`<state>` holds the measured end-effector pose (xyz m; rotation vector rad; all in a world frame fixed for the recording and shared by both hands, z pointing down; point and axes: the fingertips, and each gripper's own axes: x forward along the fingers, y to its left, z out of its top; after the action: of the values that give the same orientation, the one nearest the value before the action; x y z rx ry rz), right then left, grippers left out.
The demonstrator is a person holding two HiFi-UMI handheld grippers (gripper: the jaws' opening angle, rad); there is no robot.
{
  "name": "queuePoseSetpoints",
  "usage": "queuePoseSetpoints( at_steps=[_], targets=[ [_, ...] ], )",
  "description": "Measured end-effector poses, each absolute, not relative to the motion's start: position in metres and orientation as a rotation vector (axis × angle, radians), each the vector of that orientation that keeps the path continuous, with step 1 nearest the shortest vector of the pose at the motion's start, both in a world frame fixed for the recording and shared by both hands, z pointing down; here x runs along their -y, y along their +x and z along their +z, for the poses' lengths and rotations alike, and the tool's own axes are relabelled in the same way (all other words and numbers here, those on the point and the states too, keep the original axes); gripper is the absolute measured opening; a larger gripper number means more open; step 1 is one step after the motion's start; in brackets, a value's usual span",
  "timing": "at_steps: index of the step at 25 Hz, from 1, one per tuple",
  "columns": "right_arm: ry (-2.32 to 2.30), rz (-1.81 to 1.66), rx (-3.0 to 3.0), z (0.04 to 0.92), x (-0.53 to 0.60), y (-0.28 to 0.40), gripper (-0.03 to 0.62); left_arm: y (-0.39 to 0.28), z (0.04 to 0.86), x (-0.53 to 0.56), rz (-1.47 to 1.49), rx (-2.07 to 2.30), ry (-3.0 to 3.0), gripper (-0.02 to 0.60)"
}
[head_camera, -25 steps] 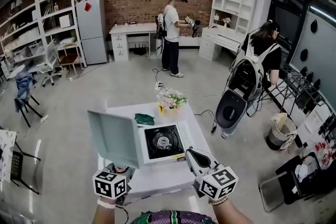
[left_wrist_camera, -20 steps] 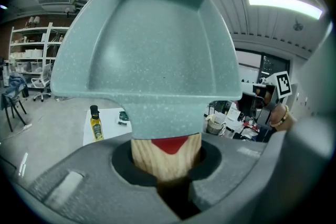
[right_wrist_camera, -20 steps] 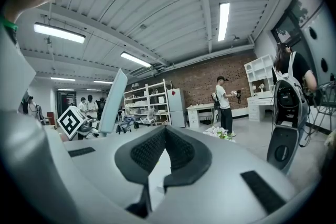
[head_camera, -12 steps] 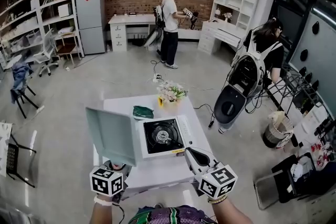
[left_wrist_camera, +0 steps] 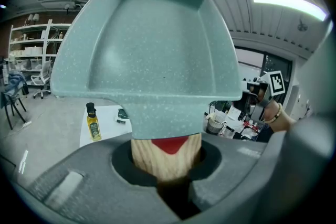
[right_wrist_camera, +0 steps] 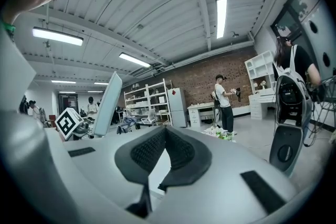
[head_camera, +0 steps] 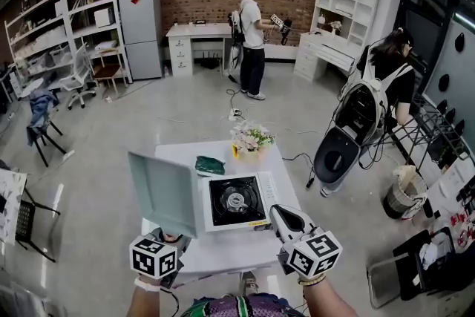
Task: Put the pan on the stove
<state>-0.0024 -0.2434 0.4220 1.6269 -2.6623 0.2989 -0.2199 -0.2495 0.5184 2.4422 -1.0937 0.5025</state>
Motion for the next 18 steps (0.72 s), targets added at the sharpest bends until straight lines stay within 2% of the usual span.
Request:
queuePoseSetpoints(
  at_steps=[5,18],
  targets=[
    [1.586,0.272,2.722,0.411,0.265,0.006,0.000,-0.204,0.516,0.256,0.460,1.070,2.405,0.095],
    [1.560,0.289,2.725,0.425,0.301,0.045,0.000,-0.176,0.545,0.288,0.582,0.984,2.359,0.095]
  ],
)
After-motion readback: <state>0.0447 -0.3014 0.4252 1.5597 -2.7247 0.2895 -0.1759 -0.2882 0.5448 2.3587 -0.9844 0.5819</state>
